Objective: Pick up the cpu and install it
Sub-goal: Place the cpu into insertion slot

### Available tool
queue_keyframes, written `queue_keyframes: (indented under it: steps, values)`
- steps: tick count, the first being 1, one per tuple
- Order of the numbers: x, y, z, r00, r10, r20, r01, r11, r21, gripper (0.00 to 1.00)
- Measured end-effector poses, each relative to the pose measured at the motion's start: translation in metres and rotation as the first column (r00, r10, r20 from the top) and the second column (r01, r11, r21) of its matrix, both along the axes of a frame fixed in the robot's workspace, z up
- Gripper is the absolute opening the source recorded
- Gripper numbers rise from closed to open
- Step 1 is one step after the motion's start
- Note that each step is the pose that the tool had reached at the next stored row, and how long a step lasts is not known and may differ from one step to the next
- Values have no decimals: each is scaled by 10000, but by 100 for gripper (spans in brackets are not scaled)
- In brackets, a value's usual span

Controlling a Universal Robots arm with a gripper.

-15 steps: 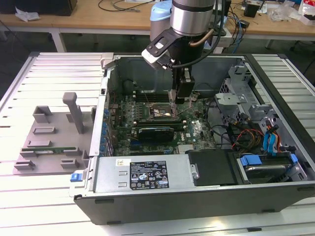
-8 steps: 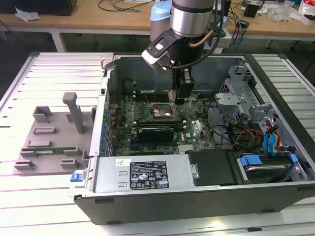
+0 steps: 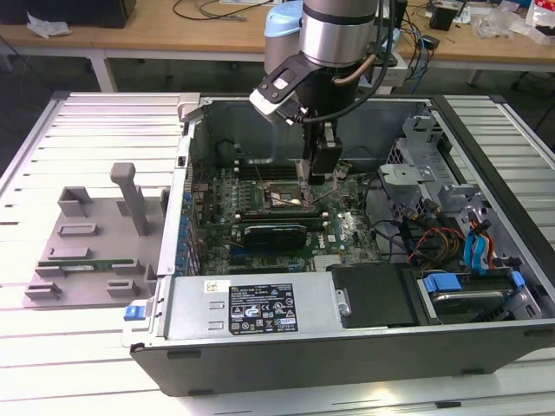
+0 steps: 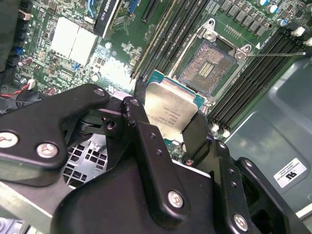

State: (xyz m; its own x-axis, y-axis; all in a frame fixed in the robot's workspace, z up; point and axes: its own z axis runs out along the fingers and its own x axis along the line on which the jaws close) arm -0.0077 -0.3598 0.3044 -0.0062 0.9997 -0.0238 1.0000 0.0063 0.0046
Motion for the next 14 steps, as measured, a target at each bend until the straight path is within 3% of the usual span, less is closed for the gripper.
queue_keyframes:
  steps: [14]
  values:
    - [-6, 0, -92, 10000, -1, 0, 1, 10000, 0, 55]
